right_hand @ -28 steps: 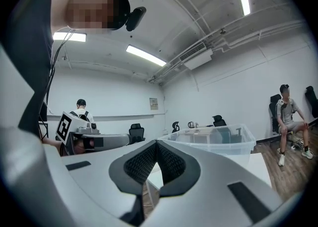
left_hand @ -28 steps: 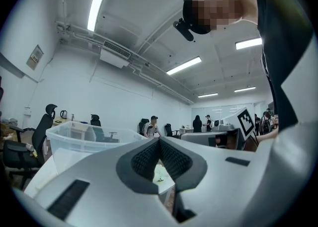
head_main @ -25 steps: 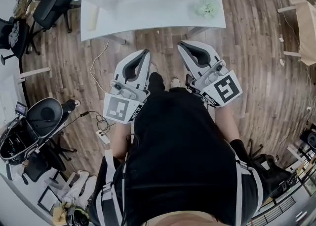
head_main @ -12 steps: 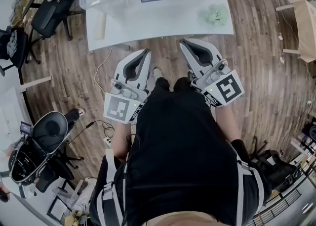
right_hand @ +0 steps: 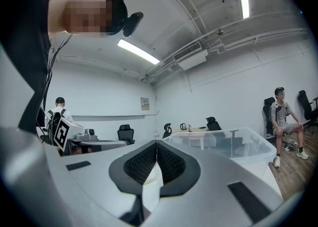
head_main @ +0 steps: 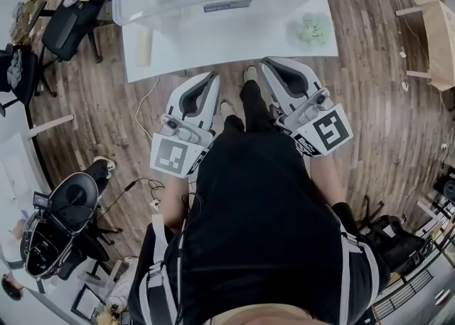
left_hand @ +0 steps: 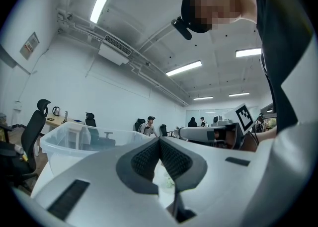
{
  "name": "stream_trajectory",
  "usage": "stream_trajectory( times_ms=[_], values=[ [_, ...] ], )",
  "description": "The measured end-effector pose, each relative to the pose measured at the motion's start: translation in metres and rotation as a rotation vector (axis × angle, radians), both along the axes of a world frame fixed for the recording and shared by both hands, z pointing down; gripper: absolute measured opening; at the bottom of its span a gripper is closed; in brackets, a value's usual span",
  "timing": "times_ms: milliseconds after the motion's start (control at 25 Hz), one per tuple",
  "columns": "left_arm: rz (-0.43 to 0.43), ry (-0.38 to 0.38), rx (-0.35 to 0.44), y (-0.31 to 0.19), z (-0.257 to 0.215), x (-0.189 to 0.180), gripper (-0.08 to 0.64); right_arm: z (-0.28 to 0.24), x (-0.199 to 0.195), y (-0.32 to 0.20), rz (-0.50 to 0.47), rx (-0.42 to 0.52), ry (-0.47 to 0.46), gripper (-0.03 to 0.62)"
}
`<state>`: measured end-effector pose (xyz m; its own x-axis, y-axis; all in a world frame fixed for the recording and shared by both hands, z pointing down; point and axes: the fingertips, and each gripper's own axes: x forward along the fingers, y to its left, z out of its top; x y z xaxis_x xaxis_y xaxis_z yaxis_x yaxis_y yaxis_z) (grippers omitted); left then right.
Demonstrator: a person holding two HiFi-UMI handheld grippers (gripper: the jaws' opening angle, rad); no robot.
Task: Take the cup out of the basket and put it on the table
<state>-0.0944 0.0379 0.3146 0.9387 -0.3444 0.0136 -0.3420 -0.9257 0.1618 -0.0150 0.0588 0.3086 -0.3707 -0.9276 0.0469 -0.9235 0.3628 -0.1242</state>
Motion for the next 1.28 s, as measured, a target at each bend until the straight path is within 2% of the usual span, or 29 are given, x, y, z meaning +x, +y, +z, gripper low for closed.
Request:
stream_trajectory(
  times_ms=[360,1000,1280],
  values=[
    [-0.064,-0.010,0.018,-0.054,-0.008,0.035,0.017,-0.002,0.042,-0.061,-0.034,0.030,-0.012,0.018],
    [-0.111,-0.021,0.014,-0.131,-0.011,0.138,0.017,-0.005,0.134,-0.140,-0.108,0.034,-0.043,0.018],
    [-0.144,-0.056,0.008,-0.151,-0.005,0.159,0.017,0.010,0.149,-0.162,-0.167,0.007,-0.059,0.018]
  ],
)
